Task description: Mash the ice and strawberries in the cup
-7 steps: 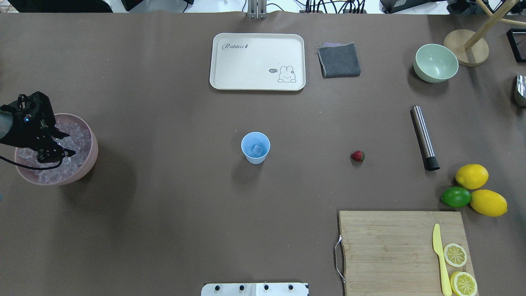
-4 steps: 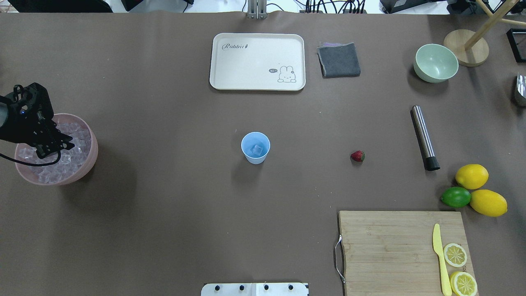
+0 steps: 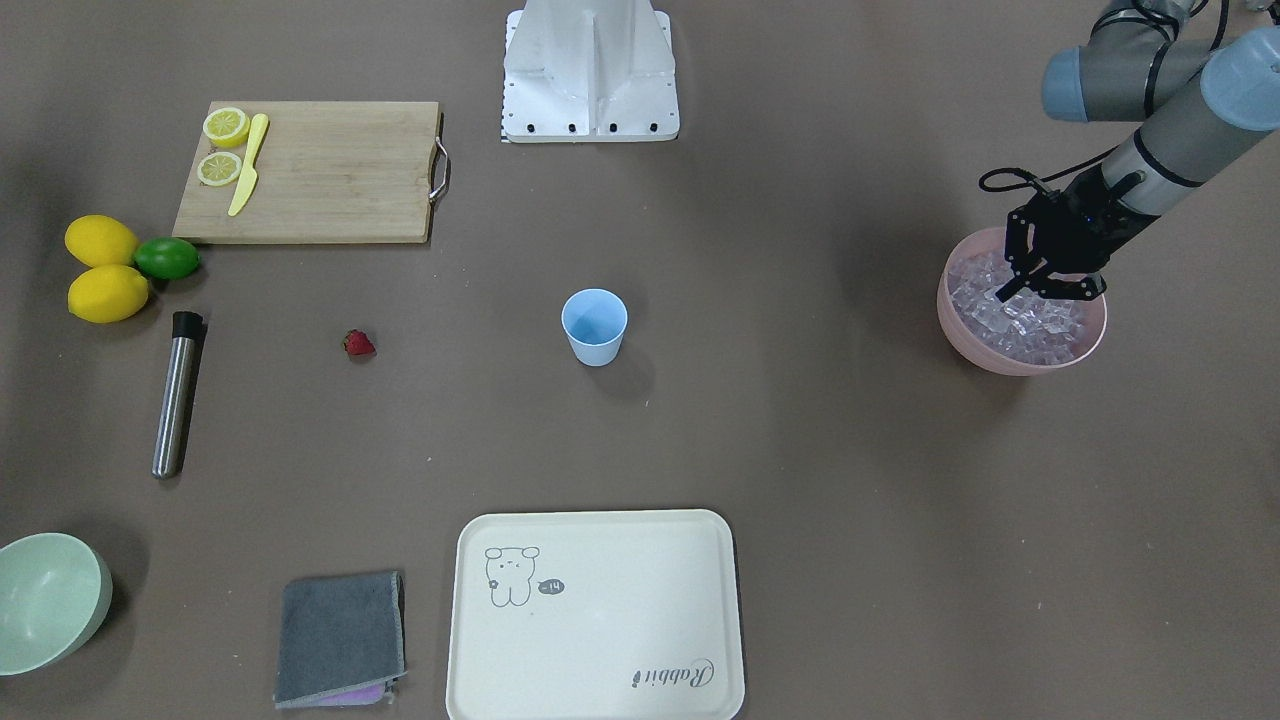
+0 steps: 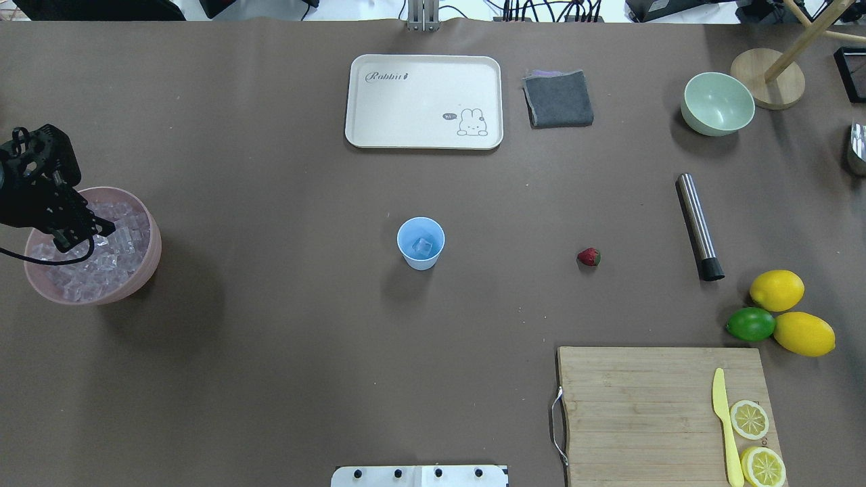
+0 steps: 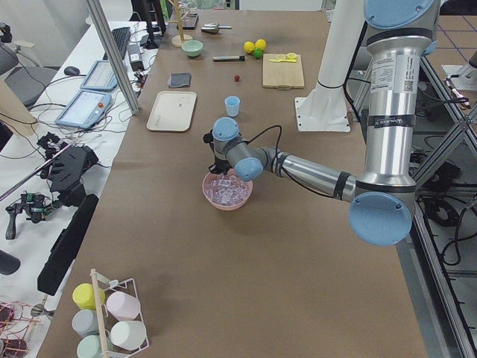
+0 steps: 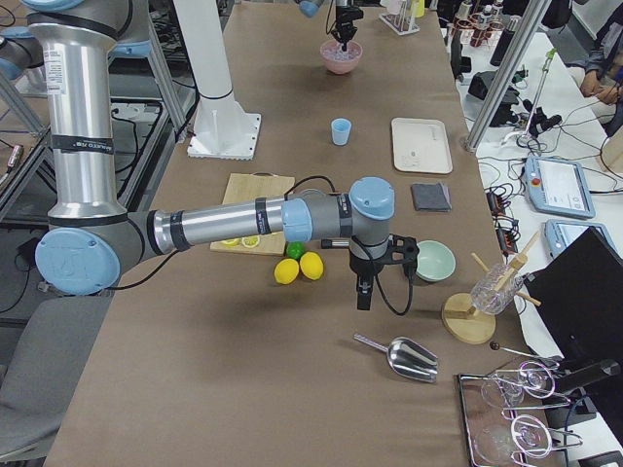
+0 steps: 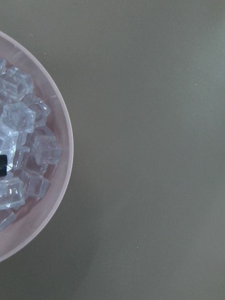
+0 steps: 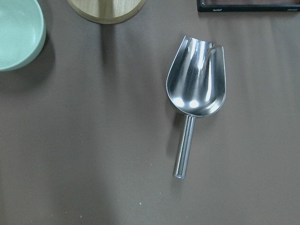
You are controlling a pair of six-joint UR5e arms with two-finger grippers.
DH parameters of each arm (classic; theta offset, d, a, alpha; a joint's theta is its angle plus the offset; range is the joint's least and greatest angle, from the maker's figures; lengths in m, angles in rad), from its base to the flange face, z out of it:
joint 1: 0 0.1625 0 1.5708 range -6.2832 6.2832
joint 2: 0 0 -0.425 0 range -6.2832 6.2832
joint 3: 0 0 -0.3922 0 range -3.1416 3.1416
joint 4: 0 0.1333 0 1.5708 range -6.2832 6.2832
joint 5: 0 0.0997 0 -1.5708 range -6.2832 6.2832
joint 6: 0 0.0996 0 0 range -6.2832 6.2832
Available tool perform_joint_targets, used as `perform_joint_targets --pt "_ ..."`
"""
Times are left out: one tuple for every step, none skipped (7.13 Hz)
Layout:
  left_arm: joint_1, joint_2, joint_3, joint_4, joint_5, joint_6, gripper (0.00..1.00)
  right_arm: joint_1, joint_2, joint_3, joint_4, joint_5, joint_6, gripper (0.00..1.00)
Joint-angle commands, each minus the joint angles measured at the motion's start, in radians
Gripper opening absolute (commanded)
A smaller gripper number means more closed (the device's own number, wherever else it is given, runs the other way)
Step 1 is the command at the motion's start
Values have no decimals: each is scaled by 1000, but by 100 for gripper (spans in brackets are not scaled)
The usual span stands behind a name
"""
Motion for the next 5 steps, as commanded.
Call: perform_joint_targets --pt "0 -33 27 -1 10 2 95 0 1 1 0 1 0 100" --pt "0 -32 31 -1 12 0 97 0 -1 1 0 2 2 100" --pt "0 -29 32 -1 12 0 97 0 -2 3 -2 1 2 100" --pt "0 -33 46 -2 14 2 97 0 -5 3 0 2 2 100" --pt "3 -38 61 -4 32 3 97 0 -7 3 0 2 0 100"
